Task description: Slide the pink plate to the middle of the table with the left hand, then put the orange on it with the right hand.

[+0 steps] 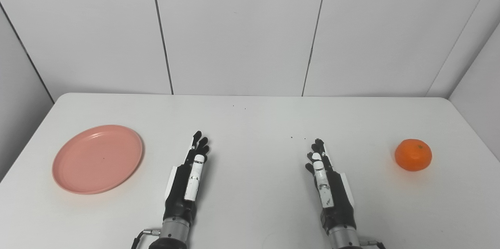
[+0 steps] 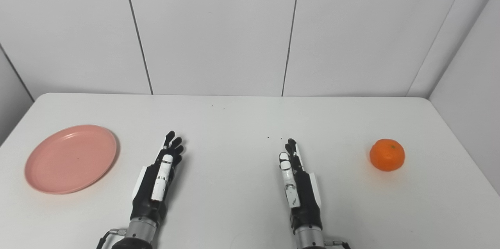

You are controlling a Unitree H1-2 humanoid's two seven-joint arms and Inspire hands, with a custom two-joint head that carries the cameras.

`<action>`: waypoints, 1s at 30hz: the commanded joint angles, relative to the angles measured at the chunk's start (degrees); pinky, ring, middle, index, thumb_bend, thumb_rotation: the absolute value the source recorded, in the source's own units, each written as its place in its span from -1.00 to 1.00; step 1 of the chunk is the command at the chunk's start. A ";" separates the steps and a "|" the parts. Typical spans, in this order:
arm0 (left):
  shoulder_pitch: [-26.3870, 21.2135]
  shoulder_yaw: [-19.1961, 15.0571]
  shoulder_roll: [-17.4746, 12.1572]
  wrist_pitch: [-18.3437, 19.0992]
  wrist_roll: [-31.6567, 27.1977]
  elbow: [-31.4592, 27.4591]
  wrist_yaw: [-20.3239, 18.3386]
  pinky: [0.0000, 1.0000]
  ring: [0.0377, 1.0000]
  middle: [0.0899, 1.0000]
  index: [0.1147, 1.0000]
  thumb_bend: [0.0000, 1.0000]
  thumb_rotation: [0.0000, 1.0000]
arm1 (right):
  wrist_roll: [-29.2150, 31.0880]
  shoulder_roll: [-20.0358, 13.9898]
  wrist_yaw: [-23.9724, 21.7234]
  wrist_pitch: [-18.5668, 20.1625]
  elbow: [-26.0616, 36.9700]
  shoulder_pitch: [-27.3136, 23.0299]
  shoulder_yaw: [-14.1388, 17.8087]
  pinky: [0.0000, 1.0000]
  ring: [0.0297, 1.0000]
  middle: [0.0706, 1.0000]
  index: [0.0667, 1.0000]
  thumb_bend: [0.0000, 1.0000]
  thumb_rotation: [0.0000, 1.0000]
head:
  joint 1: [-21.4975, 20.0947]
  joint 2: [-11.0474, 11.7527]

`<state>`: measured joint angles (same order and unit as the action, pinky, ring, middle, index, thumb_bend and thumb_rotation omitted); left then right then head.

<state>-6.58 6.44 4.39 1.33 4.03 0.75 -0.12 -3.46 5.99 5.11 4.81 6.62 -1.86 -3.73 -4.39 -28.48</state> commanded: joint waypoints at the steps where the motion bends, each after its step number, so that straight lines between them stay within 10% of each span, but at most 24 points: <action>1: -1.31 0.62 0.65 -0.34 0.33 -0.53 -0.18 0.94 0.93 0.94 0.94 -0.31 1.00 | -0.23 0.02 -0.23 -2.55 0.76 -0.86 -0.07 0.88 0.90 0.94 0.96 -0.48 1.00 | 0.07 -0.07; 30: -1.00 0.70 0.88 -0.49 0.57 -0.52 0.11 0.92 0.93 0.94 0.91 -0.31 1.00 | 0.27 0.12 -0.35 -2.59 0.91 -0.81 -0.02 0.90 0.90 0.94 0.96 -0.49 1.00 | 0.28 -0.31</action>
<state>-6.58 6.44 4.59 1.33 4.08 0.78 0.06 -3.26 5.98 5.11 4.81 6.63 -1.85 -3.72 -4.13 -28.74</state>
